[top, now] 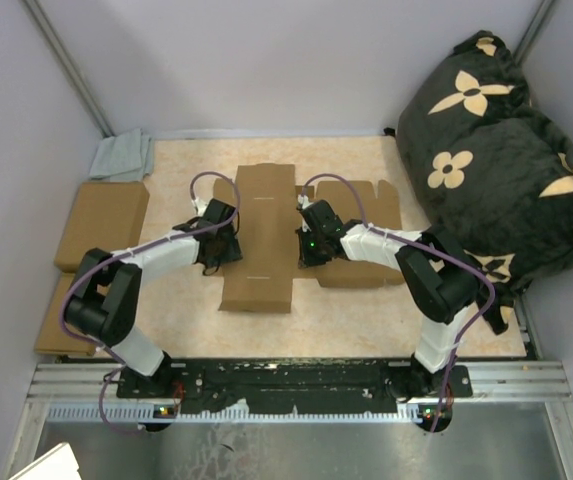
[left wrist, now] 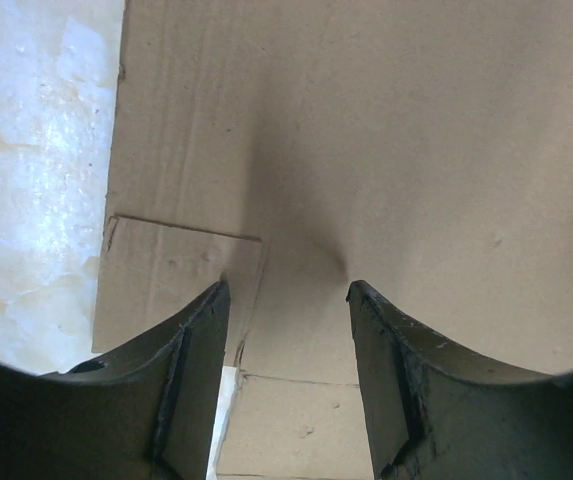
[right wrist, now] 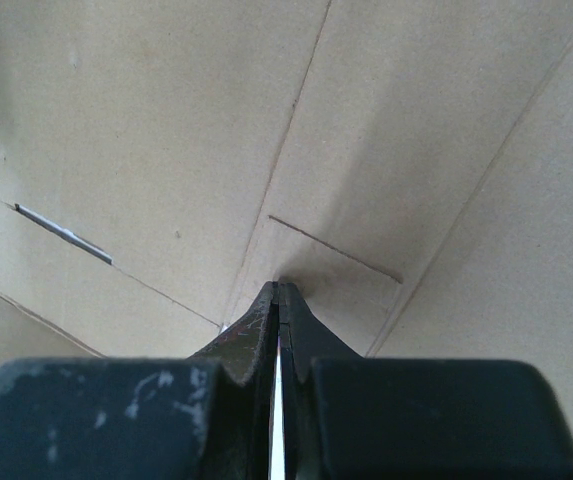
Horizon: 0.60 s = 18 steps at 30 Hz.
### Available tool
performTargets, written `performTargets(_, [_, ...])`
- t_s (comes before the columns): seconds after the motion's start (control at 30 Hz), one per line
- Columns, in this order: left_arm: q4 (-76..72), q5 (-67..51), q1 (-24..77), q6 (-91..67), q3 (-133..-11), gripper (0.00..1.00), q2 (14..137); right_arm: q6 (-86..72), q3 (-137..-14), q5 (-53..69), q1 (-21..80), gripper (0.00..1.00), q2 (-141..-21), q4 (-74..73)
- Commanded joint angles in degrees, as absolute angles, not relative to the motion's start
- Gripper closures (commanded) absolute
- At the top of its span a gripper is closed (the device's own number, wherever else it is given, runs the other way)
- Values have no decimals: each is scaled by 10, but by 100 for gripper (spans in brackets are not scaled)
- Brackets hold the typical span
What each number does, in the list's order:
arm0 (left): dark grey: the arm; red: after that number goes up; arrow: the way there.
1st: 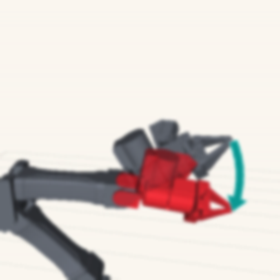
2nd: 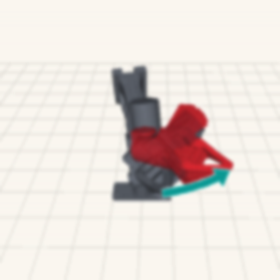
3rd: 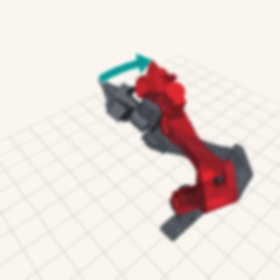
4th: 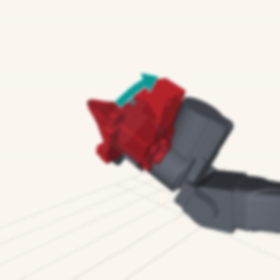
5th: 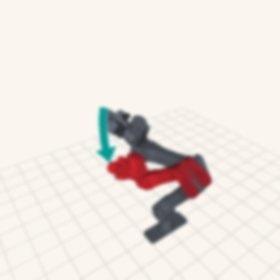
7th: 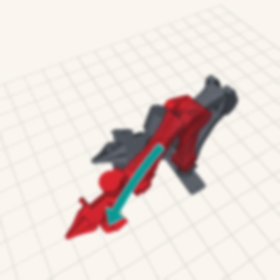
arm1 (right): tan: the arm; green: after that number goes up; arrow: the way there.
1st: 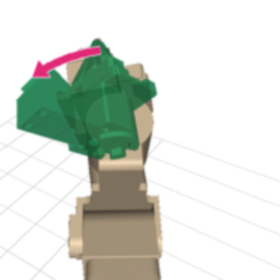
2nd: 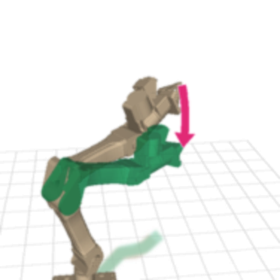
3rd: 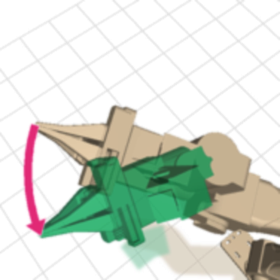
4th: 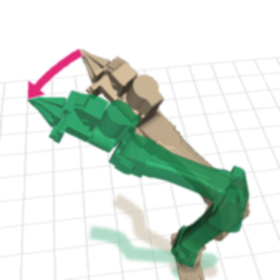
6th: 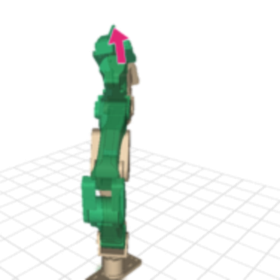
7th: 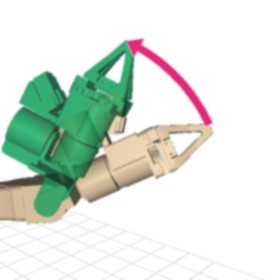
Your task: Fold the paper box
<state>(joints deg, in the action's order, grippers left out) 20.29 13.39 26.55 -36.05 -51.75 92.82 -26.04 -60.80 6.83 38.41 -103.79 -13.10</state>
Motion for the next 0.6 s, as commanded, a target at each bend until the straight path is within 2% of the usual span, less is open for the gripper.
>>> performTargets(0.0, [175, 96, 259, -367, -480, 42, 952, -245, -586, 58, 386, 100, -1072, -196])
performTargets(0.17, [195, 96, 255, -352, -514, 41, 933, -248, -591, 63, 385, 100, -1076, -195])
performTargets(0.37, [228, 116, 239, -306, -640, 34, 930, -266, -595, 97, 381, 100, -1086, -180])
performTargets(0.57, [198, 101, 188, -263, -803, 32, 1017, -278, -590, 105, 381, 100, -1091, -165])
